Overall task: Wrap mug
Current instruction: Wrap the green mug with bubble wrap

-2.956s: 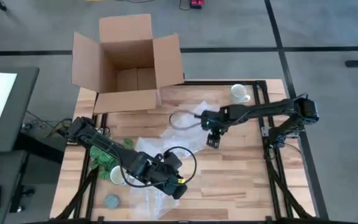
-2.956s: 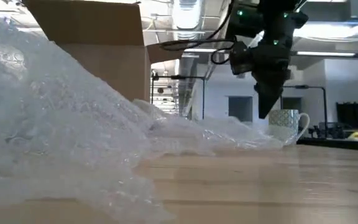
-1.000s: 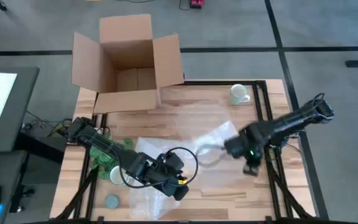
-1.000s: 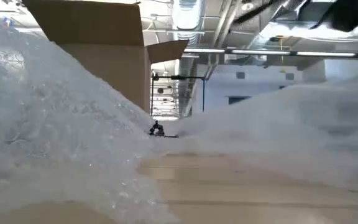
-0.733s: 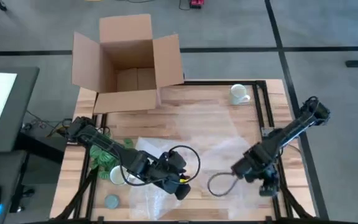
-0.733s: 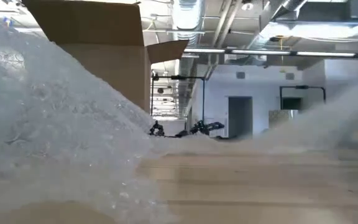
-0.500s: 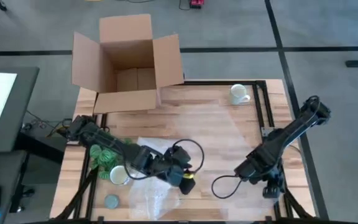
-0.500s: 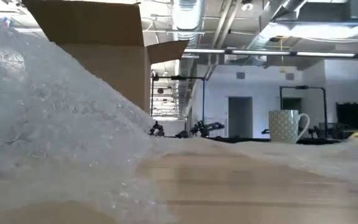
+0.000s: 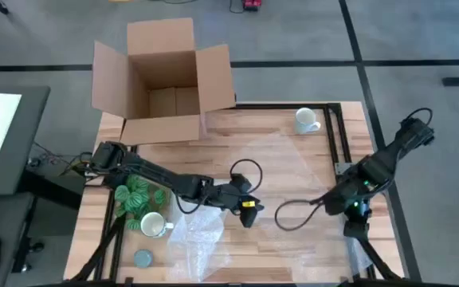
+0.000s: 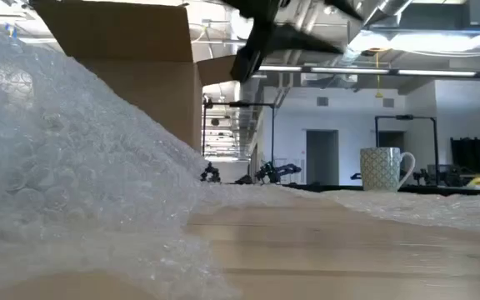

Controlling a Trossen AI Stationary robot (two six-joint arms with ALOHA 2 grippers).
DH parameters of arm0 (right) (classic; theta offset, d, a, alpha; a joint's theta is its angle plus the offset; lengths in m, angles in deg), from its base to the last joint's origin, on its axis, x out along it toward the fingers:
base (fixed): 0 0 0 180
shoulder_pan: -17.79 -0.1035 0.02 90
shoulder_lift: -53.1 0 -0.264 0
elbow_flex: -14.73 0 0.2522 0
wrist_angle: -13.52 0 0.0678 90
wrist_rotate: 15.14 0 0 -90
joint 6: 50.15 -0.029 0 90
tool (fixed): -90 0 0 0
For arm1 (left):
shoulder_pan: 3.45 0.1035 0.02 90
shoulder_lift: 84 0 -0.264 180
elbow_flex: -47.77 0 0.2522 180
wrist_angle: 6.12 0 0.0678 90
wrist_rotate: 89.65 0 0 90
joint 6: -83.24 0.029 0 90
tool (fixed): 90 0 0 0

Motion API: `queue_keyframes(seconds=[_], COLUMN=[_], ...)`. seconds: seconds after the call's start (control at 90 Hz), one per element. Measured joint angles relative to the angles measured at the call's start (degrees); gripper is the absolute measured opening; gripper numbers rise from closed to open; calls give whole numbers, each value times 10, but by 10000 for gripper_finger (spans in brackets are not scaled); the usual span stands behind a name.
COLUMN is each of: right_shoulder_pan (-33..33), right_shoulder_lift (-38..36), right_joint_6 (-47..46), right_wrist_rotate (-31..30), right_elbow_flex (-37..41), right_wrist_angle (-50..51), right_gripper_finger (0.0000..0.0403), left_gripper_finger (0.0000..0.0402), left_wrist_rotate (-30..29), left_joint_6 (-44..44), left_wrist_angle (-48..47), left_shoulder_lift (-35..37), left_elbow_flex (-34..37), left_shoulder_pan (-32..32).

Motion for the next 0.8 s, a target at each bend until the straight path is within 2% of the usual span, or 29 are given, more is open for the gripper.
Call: queue_keyframes(seconds=[0.1,0.289,0.378,0.444,0.633,0.8], right_shoulder_pan=[1,4,4,4,4,4], right_shoulder_lift=[-8,0,10,17,30,30], right_joint_6=[-12,-7,4,9,24,25], right_wrist_rotate=[-42,-82,-84,-84,-104,-171], right_elbow_flex=[0,0,1,1,1,1], right_wrist_angle=[-8,-22,-22,-22,-22,-20], right_gripper_finger=[121,121,121,121,121,121], left_gripper_finger=[130,109,91,75,38,14], left_wrist_rotate=[17,29,28,28,23,-30], left_joint_6=[-12,-32,-31,-30,4,27], left_wrist_angle=[-1,-23,-85,-168,-308,-406], left_shoulder_lift=[-49,-131,-161,-176,-173,-144], left_elbow_flex=[1,-61,-98,-124,-147,-143], left_shoulder_pan=[4,13,26,38,83,127])
